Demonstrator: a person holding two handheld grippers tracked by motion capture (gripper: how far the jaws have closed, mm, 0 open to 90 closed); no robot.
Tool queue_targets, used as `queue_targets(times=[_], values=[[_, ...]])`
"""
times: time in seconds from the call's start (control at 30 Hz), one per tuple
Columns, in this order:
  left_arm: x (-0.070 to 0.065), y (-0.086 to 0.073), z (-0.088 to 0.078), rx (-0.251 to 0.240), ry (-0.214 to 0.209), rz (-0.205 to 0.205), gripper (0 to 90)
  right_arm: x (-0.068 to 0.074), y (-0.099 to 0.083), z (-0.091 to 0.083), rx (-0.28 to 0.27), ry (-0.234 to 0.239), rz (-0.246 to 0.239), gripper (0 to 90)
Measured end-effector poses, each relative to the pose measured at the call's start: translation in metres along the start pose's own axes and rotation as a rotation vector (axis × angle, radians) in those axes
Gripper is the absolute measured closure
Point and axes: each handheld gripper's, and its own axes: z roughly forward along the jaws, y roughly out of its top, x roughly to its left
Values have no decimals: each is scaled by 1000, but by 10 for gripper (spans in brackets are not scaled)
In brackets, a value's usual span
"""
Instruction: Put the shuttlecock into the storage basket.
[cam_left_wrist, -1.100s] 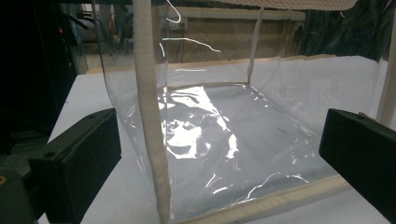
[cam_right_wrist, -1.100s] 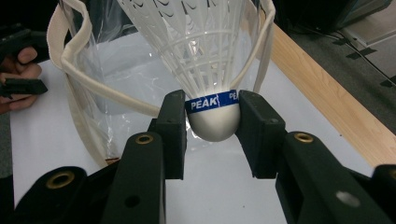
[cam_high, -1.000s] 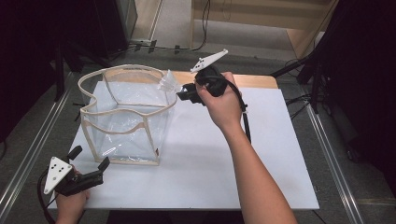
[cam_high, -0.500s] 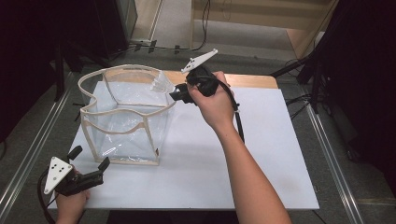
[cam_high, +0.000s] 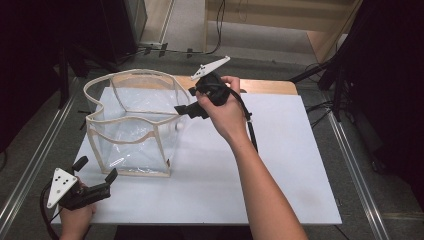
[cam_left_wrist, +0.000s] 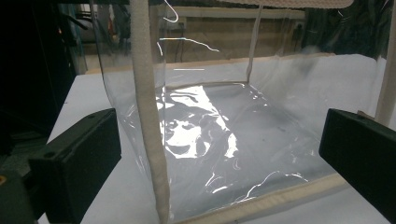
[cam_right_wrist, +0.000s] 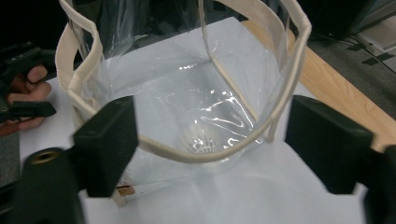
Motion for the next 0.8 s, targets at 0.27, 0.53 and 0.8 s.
queue_targets(times=[0.27,0.53,0.8], values=[[0,0,0,3,2,2,0,-5,-19,-14,-11,-56,-7,0],[0,0,0,3,3,6,0,-5,-36,-25,-5,-81,-15,0],[0,0,0,4,3,9,0,-7,-49,-33,-2,-86,-7,0]])
